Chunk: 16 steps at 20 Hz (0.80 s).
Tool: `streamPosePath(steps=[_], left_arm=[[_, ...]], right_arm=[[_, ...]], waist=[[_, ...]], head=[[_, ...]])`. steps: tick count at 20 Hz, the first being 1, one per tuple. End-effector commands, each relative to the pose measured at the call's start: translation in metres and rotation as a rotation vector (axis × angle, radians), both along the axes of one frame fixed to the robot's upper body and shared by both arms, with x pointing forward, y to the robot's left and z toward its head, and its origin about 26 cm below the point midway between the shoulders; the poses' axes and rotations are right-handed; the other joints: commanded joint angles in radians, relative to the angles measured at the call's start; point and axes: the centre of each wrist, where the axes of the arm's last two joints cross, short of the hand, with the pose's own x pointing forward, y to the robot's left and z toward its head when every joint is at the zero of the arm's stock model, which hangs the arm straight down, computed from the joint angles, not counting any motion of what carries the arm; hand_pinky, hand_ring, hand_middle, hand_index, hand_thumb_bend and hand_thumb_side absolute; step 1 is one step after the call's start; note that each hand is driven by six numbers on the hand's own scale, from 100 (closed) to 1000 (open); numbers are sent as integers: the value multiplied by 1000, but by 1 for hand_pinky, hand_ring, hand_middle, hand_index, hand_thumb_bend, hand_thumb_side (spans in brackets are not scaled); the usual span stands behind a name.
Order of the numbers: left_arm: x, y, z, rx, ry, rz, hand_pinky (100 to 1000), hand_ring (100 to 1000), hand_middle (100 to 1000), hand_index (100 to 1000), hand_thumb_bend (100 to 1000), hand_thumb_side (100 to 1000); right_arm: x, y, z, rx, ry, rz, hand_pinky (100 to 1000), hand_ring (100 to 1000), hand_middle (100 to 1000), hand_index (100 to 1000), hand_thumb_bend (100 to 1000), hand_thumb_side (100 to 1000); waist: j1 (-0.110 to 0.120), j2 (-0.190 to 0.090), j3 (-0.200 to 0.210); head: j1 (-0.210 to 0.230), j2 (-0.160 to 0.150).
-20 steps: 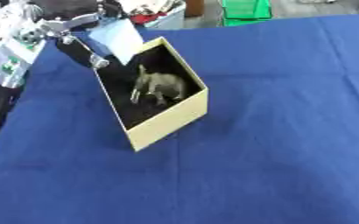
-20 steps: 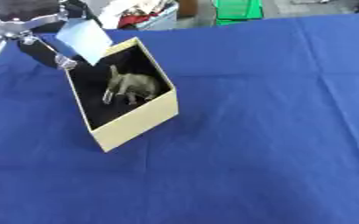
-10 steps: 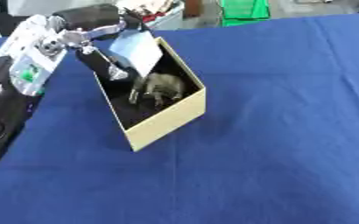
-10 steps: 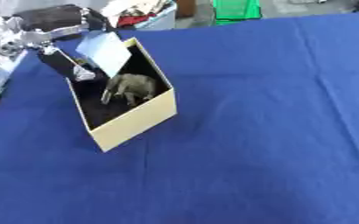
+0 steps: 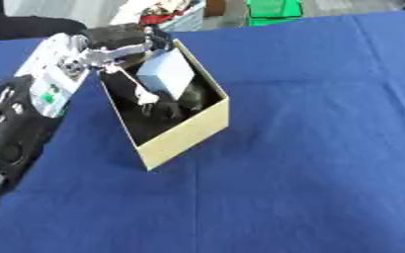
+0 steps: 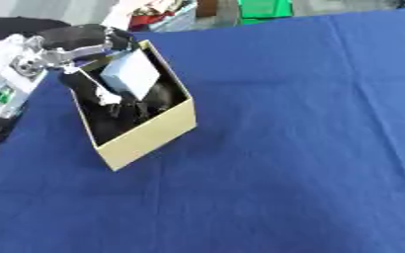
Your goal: Pick up objects on the table and place them in the box.
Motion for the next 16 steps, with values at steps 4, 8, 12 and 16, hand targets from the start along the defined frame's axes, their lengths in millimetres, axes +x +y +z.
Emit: streamPosePath(steps=[4, 8, 12, 16], left_arm=[[1, 8, 7, 38, -75, 12, 792, 877, 817, 922, 506, 409], [1, 11, 8, 72, -115, 30, 814, 911, 849, 935, 663, 463], [1, 14, 6, 114, -160, 52, 819, 919, 865, 945, 713, 483], [1, 14, 8, 92, -179, 43, 818, 914, 862, 946, 714, 484]], right_arm=[[-5, -2, 11, -4, -39, 2, 877, 957, 742, 941, 100, 784], [-5, -2, 11, -2, -39, 1, 877, 957, 742, 940, 100, 783], [-5, -2, 11, -2, -38, 0, 877, 957, 742, 940, 100, 783], [-5, -2, 10, 1, -35, -2, 877, 957, 741, 940, 100, 782]], waist=[[-3, -18, -2], [-5, -18, -2], [-6, -20, -1], [-7, -23, 1]], head=[[-3, 3], [-4, 5], [-5, 7], [-6, 8]])
